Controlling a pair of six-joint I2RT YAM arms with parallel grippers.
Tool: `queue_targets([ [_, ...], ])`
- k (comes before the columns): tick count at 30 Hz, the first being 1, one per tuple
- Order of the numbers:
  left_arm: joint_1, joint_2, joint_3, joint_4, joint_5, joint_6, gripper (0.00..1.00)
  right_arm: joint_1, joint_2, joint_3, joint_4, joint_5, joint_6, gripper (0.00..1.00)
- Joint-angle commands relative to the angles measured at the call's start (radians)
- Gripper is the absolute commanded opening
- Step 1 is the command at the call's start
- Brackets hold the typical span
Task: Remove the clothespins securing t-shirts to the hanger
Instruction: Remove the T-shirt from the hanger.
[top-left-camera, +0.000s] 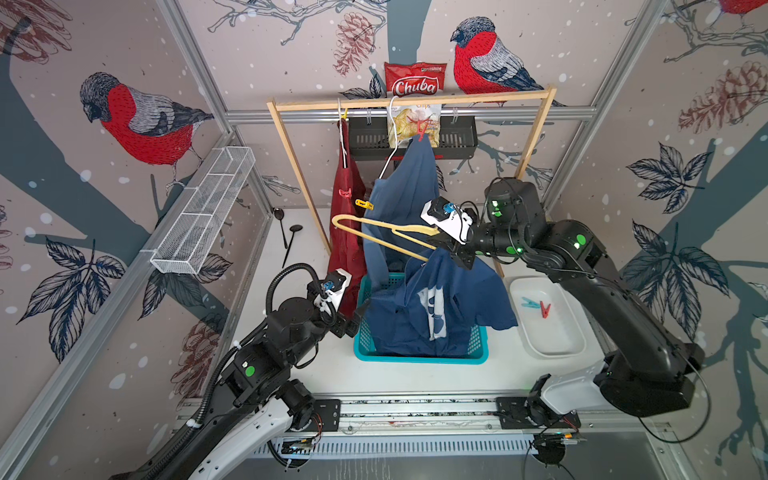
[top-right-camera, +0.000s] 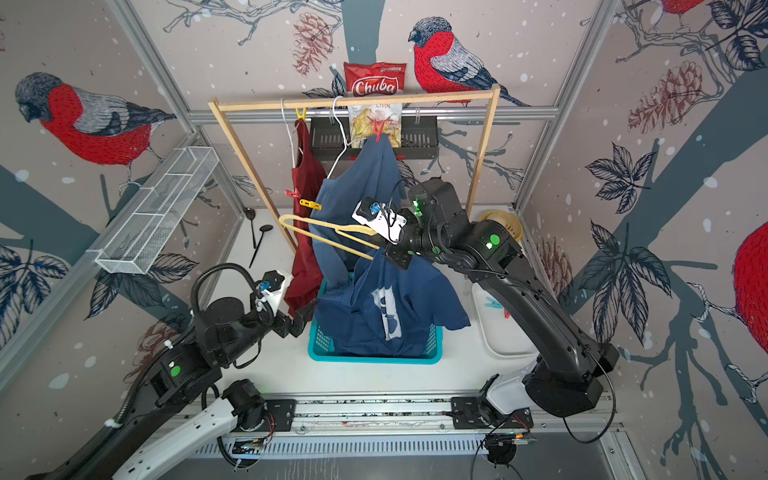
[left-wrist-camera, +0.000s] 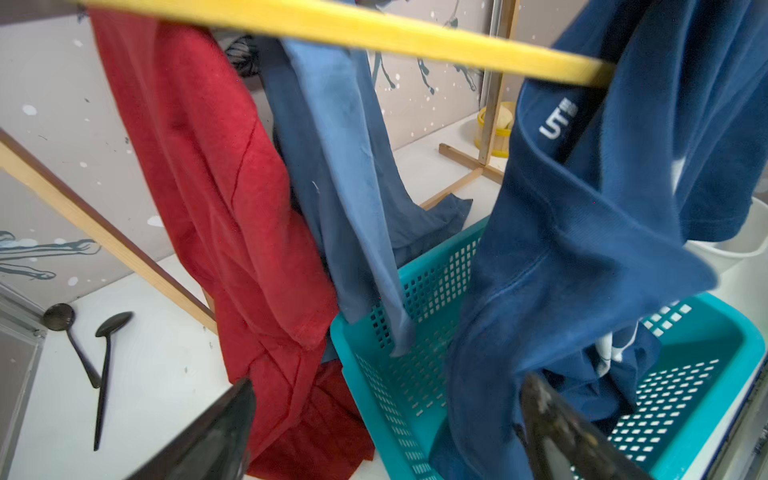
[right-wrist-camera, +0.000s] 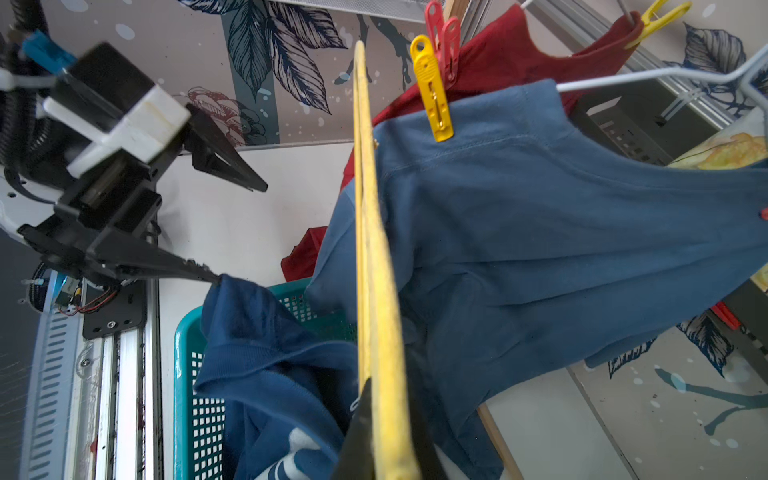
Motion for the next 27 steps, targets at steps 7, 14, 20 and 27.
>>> queue_targets([
  [7, 0.003, -0.012, 0.134, -0.027, -0.056, 0.044, 0.96, 0.003, -0.038, -0.056, -0.036, -0.020, 0.034, 0.00],
  [14, 0.003, 0.019, 0.220, 0.078, 0.113, 0.060, 0.91, 0.062, -0.006, -0.076, -0.051, -0.020, 0.040, 0.00],
  [20, 0.003, 0.186, 0.331, 0.028, 0.210, 0.050, 0.71, 0.102, 0.033, -0.057, -0.066, -0.031, 0.043, 0.00],
  [27, 0.003, 0.243, 0.296, 0.075, 0.226, 0.234, 0.61, 0.111, 0.041, -0.075, -0.077, -0.040, 0.058, 0.00],
])
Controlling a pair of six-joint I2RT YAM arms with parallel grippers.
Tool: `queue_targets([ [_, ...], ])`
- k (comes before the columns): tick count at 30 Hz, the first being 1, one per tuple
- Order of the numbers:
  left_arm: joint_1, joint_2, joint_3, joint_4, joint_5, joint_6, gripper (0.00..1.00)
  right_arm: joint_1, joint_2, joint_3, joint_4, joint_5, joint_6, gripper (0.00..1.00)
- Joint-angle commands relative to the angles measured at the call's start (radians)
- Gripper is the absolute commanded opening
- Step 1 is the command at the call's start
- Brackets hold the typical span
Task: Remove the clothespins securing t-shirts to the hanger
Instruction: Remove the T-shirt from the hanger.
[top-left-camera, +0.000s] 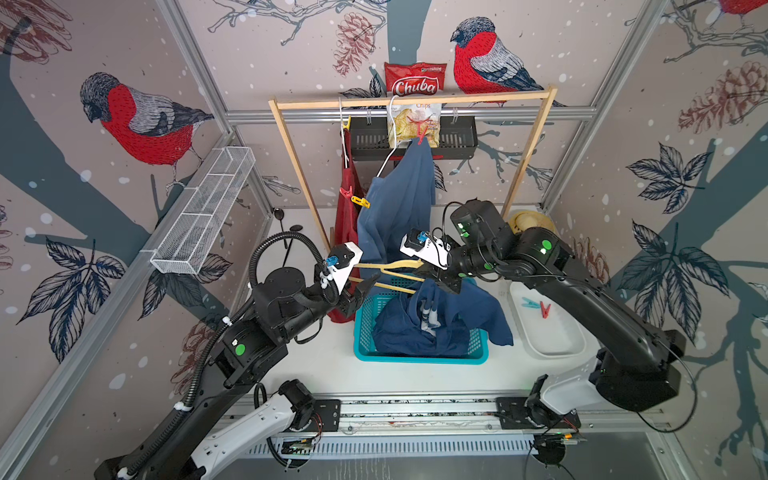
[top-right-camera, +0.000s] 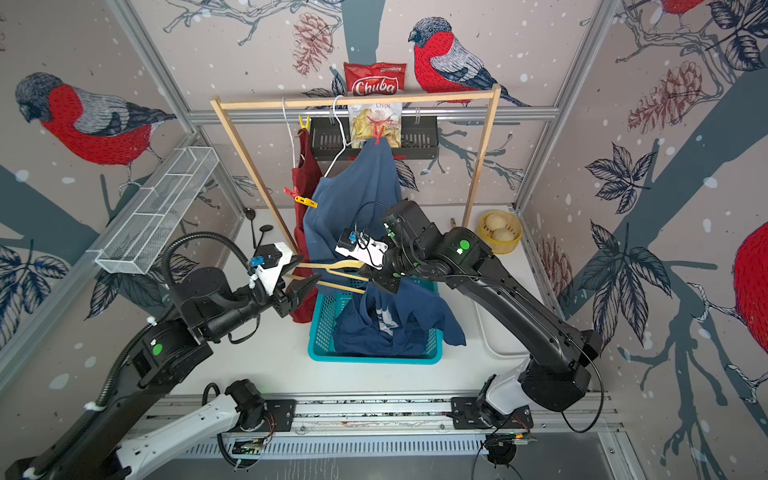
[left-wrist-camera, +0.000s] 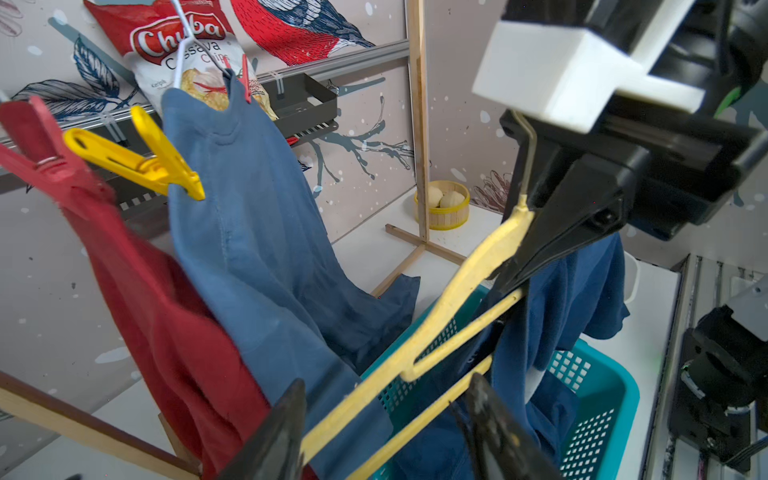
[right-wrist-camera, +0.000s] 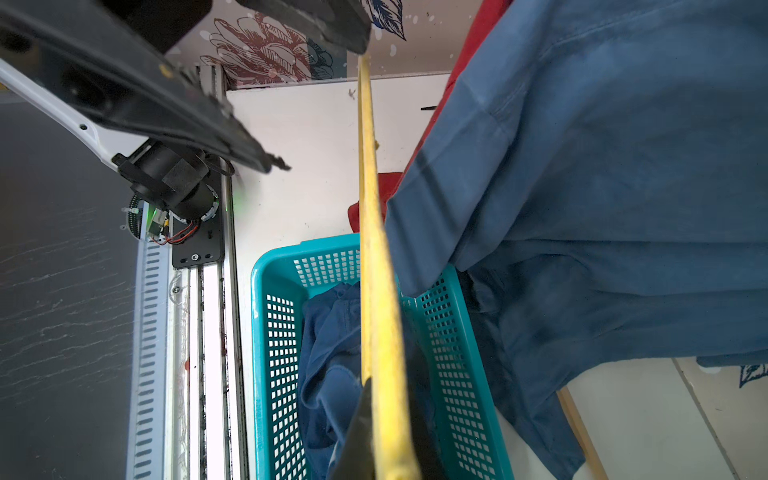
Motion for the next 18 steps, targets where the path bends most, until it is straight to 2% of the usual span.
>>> queue_targets([
  [1, 0.001, 0.006, -0.033, 0.073, 0.013, 0.145, 0.62, 0.004, 0.000, -0.007, 0.003, -0.019, 0.016, 0.00],
  [4, 0.001, 0.002, -0.092, 0.165, 0.050, 0.206, 0.65, 0.005, 0.004, -0.012, 0.006, -0.029, 0.024, 0.00],
  [7, -0.006, 0.036, -0.092, 0.175, 0.063, 0.264, 0.66, 0.007, 0.011, -0.018, 0.010, -0.038, 0.032, 0.00],
  [11, -0.042, 0.071, -0.092, 0.205, -0.028, 0.298, 0.62, 0.007, 0.024, -0.012, 0.012, -0.041, 0.043, 0.00],
  [14, -0.054, 0.082, -0.109, 0.257, -0.055, 0.300, 0.57, 0.008, 0.034, -0.006, 0.019, -0.061, 0.050, 0.00],
  [18, -0.068, 0.093, -0.135, 0.324, -0.080, 0.296, 0.44, 0.007, 0.035, -0.015, 0.041, -0.080, 0.058, 0.00],
])
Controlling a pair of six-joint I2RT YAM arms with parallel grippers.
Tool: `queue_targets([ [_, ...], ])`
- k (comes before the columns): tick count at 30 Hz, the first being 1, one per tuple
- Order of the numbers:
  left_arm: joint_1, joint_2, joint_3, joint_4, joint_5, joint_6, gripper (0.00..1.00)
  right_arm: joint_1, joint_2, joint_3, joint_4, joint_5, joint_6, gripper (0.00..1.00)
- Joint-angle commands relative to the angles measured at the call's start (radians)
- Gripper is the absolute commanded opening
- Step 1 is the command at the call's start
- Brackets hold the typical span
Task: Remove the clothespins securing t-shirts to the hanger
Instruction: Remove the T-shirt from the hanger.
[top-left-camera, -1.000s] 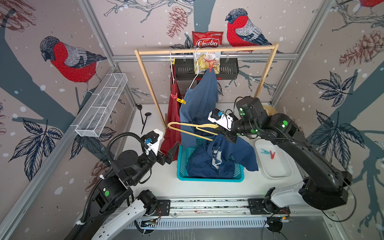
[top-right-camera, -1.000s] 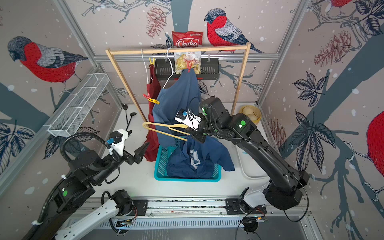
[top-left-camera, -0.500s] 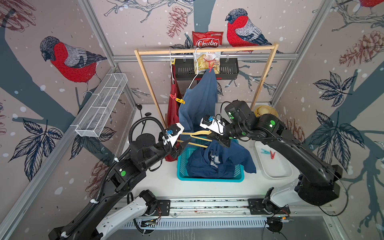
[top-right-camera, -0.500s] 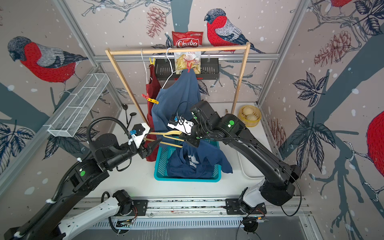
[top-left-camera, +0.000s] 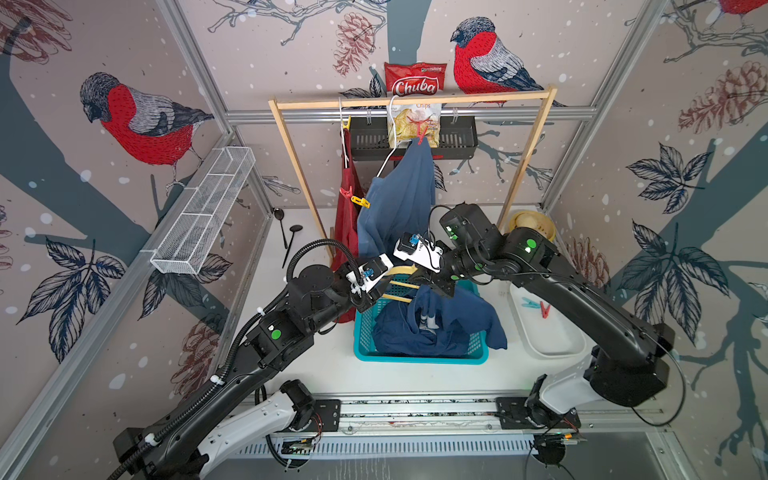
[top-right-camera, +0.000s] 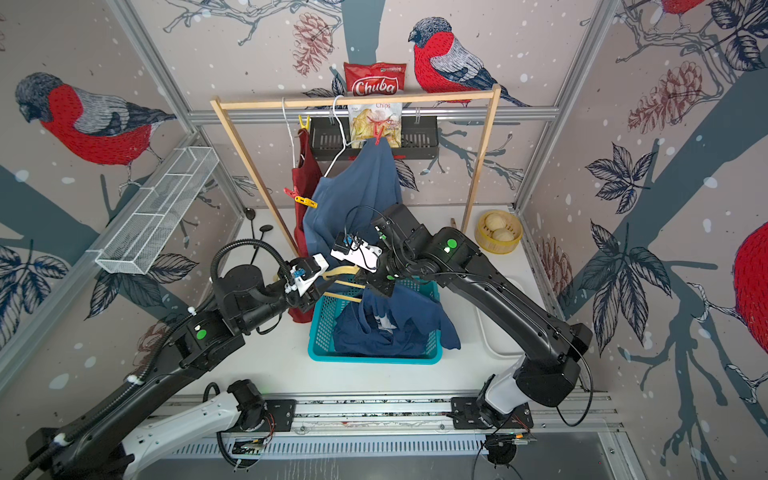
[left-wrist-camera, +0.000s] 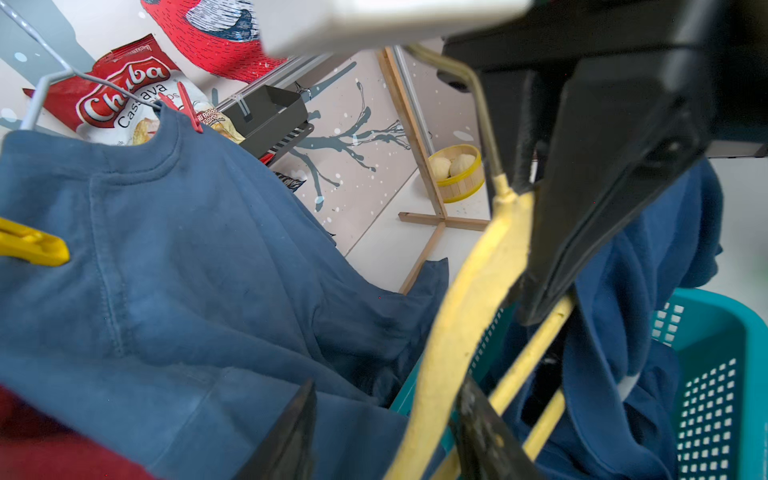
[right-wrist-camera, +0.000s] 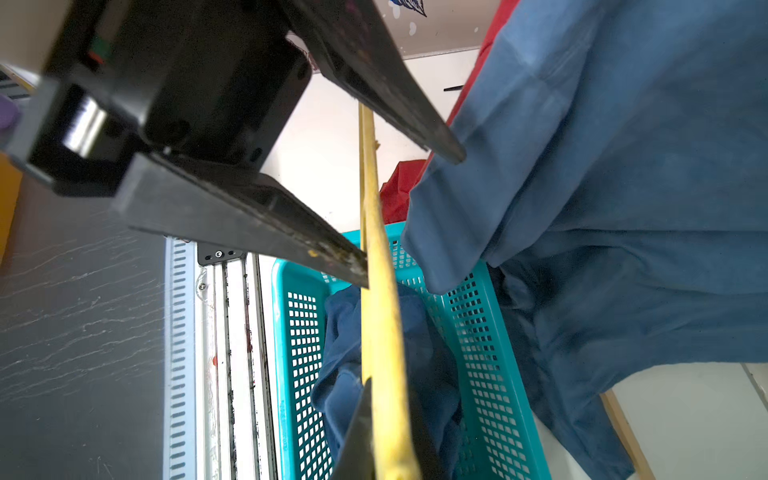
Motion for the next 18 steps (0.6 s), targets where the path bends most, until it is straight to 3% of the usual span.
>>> queue_targets([
  [1, -0.014, 0.006, -0.017, 0.137, -0.035, 0.031, 0.42, 0.000, -0.002, -0.006, 0.047, -0.039, 0.021, 0.00],
  [11, -0.057, 0.065, -0.028, 0.165, -0.022, 0.061, 0.38, 0.001, 0.008, -0.026, 0.037, -0.066, 0.027, 0.00],
  [18, -0.084, 0.098, -0.009, 0.114, -0.032, 0.085, 0.12, 0.001, 0.008, -0.032, 0.045, -0.063, 0.032, 0.00],
])
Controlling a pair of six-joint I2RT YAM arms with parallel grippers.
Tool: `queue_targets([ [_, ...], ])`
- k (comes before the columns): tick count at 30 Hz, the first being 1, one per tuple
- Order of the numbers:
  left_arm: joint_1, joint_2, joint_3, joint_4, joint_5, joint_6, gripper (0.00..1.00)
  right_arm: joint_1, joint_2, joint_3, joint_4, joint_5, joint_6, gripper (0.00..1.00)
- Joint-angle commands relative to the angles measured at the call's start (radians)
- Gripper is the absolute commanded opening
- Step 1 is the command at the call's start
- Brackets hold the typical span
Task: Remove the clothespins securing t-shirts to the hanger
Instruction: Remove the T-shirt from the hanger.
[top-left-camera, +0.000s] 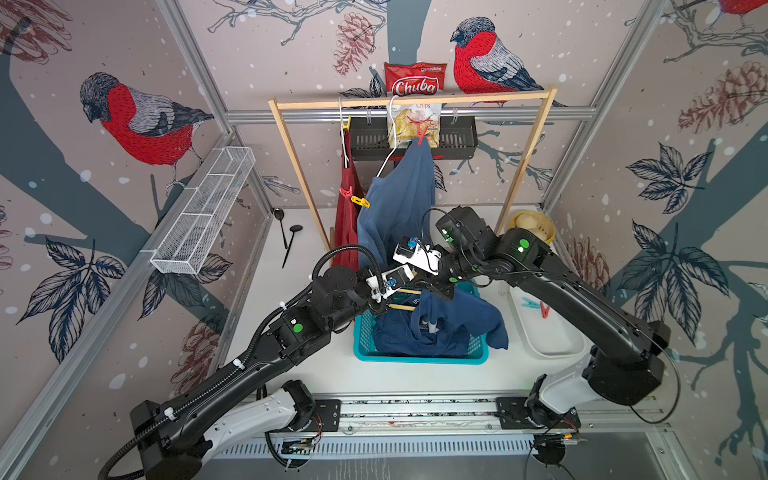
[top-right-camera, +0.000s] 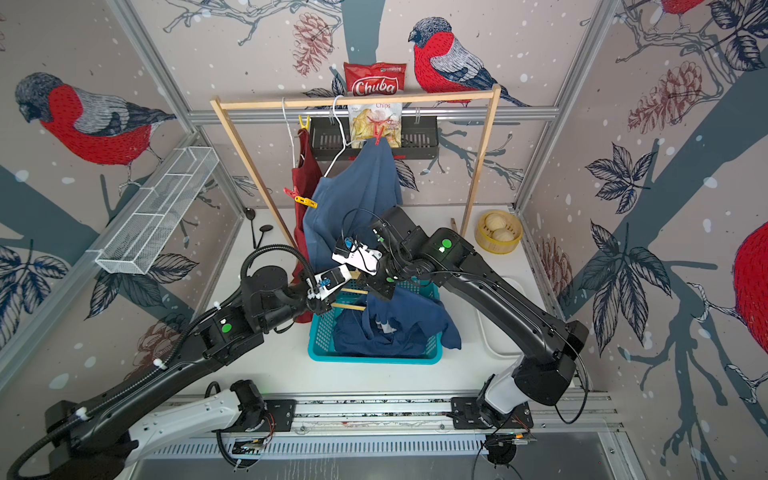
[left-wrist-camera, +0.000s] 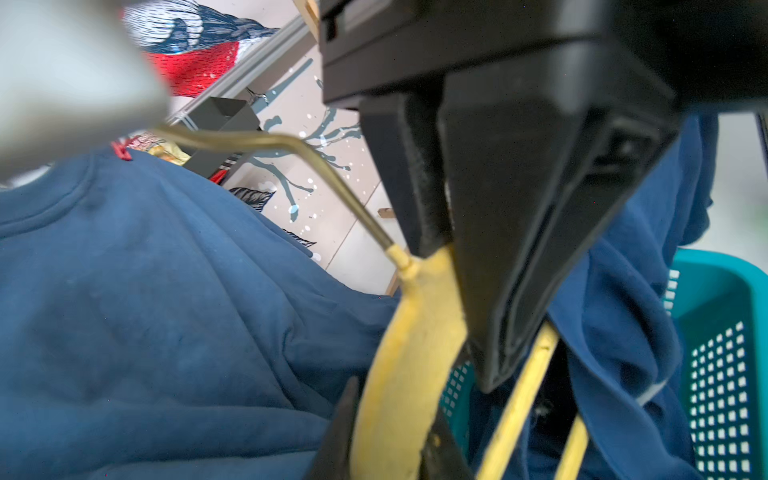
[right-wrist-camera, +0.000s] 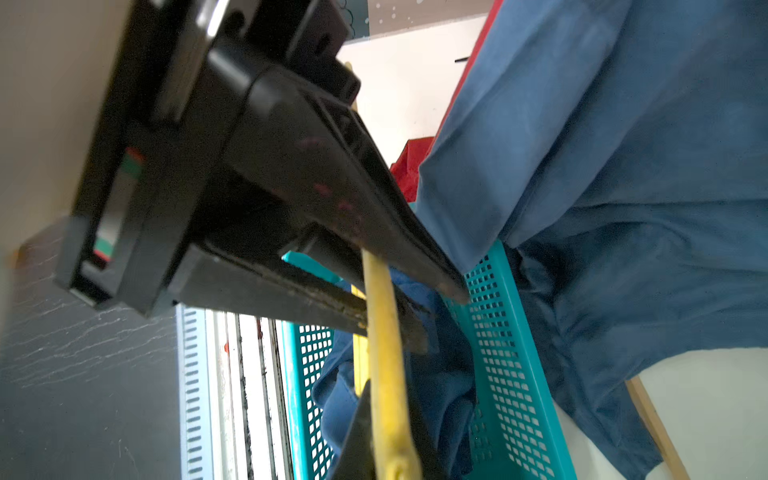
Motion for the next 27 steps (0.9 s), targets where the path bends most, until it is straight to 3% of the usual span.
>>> queue_targets([
  [1, -0.002, -0.001, 0.006, 0.068, -0.009, -0.010, 0.06, 0.003, -0.004, -0.002, 0.084, -0.051, 0.020, 0.00],
  [3, -0.002, -0.017, -0.004, 0.066, 0.015, -0.011, 0.00, 0.003, -0.010, -0.008, 0.092, -0.045, 0.019, 0.01],
  [10, 0.012, -0.048, -0.018, 0.013, 0.171, -0.028, 0.00, 0.004, -0.060, -0.060, 0.135, -0.052, -0.019, 0.09],
  [15, 0.075, -0.067, -0.013, -0.017, 0.276, -0.113, 0.00, 0.006, -0.077, -0.073, 0.165, -0.060, -0.025, 0.25],
  [21, 0.136, -0.142, -0.075, 0.008, 0.348, -0.197, 0.00, 0.007, -0.082, -0.076, 0.190, -0.054, -0.032, 0.31],
  [27, 0.144, -0.151, -0.063, -0.044, 0.370, -0.217, 0.00, 0.008, -0.096, -0.064, 0.229, -0.066, -0.020, 0.62],
])
